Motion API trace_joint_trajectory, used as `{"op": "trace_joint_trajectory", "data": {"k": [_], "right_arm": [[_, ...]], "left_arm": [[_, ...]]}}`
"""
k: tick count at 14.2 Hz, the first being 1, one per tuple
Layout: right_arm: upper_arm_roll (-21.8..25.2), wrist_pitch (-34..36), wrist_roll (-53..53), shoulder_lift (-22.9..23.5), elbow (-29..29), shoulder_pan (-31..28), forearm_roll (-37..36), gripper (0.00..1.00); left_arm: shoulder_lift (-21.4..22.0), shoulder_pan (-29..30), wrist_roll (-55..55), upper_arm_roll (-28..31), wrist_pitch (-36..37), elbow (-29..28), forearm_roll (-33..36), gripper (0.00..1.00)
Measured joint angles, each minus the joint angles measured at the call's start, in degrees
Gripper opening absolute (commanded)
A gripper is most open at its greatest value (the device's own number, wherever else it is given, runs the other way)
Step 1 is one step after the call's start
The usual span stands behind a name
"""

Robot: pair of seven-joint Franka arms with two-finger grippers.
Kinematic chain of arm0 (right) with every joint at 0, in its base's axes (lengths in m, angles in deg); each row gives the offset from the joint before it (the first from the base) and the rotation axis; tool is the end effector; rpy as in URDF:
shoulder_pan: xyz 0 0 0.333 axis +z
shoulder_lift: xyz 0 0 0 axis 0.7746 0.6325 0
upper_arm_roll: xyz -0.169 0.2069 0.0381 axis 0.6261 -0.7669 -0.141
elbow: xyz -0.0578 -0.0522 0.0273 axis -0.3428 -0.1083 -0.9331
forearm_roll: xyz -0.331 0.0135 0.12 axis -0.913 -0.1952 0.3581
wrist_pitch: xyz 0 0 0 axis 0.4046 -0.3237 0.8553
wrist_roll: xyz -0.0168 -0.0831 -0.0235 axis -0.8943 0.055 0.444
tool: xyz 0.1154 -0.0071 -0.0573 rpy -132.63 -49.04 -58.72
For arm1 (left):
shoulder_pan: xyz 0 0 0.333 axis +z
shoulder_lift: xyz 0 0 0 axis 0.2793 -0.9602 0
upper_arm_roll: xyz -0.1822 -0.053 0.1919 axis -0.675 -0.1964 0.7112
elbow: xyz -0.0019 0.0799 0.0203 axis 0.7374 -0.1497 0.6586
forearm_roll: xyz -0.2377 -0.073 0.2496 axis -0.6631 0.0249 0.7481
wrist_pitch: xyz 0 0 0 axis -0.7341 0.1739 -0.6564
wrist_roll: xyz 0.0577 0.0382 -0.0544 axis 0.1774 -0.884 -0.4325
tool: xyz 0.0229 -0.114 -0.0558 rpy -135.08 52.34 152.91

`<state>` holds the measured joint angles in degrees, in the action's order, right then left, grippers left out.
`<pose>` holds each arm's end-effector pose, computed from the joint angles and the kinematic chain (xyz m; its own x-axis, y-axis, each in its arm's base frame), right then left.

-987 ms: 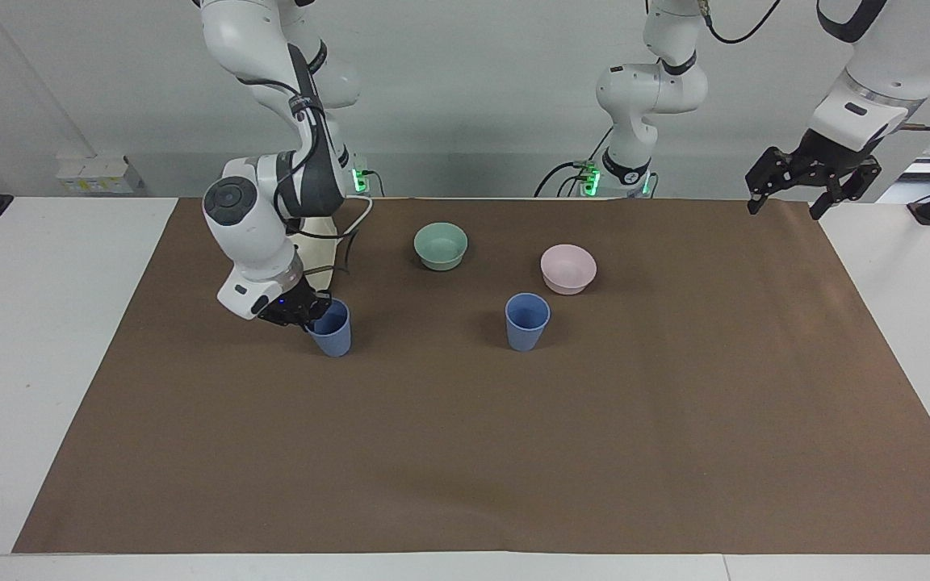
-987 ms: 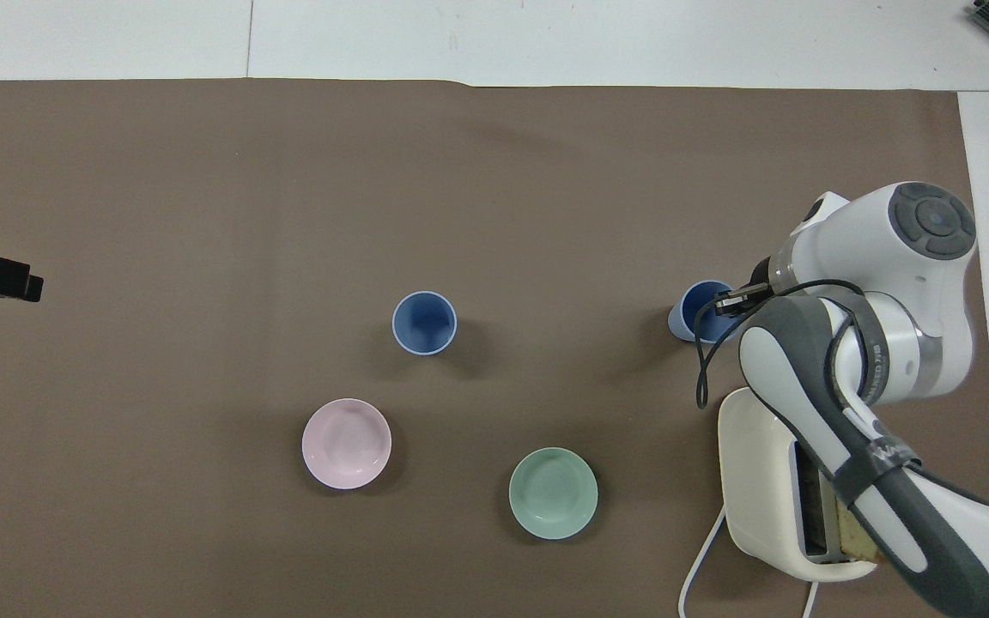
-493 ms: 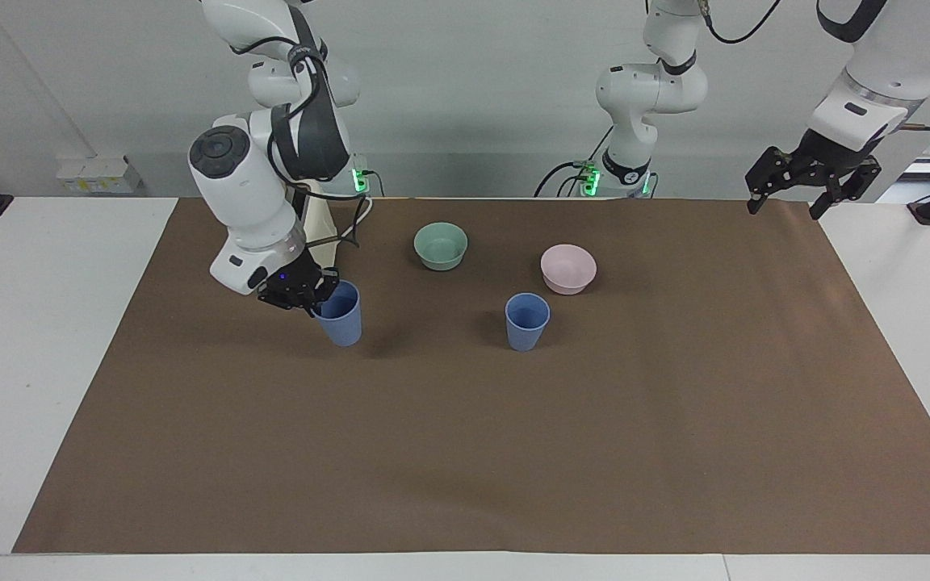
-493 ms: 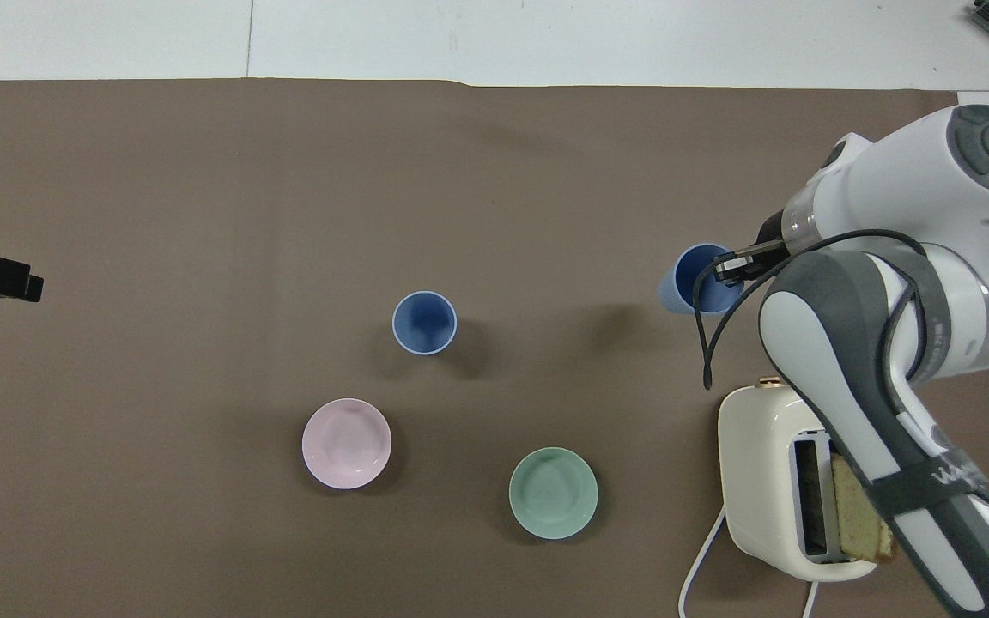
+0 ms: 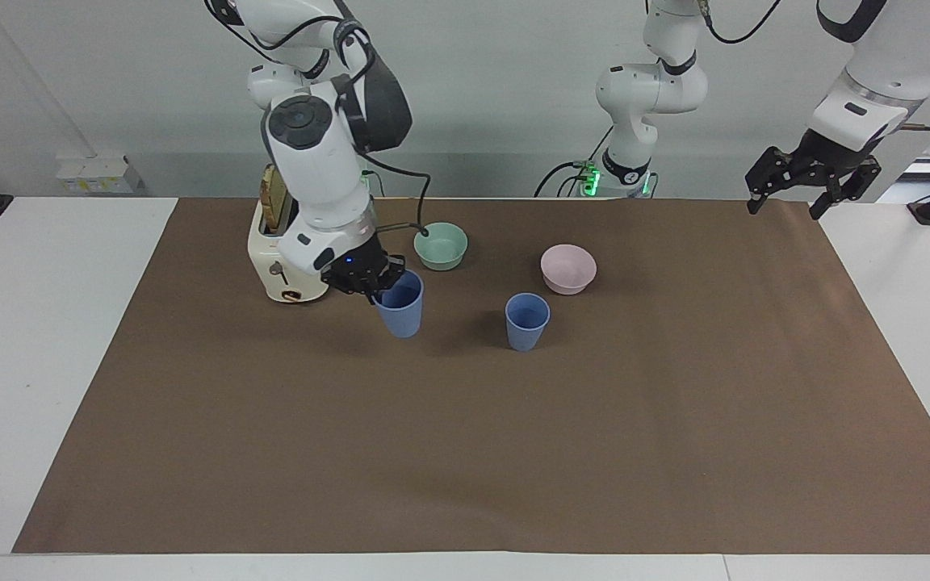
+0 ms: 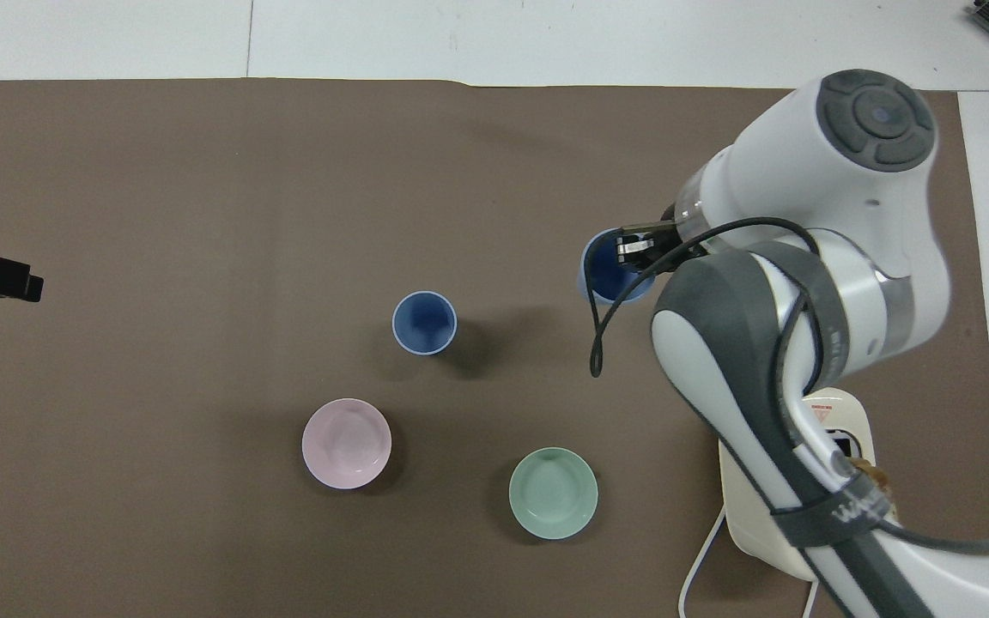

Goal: Stack blue cups with both arms
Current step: 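Carry the held blue cup with the right gripper over the center cup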

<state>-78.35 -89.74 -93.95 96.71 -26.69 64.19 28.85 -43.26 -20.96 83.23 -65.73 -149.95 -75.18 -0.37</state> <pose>0.5526 0.2141 0.4494 0.9998 0.0182 -0.0006 0.0181 -0.9953 -0.0947 0.5028 -0.0121 0.5795 0.9877 -0.1553 0.0196 -0.1558 -0.9873 0.0304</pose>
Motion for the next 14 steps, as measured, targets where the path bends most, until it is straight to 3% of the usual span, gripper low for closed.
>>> {"op": "trace_joint_trajectory", "data": {"k": [8,14], "right_arm": [[-0.1,-2.6,-20.0,2.2,4.6,11.3,0.0,0.00],[0.0,-7.8,-22.2,5.4,4.6,13.3,0.0,0.00]], "left_arm": [[0.0,0.0,0.0,0.0,0.0,0.0,0.0,1.00],[0.0,0.0,0.0,0.0,0.0,0.0,0.0,1.00]]}}
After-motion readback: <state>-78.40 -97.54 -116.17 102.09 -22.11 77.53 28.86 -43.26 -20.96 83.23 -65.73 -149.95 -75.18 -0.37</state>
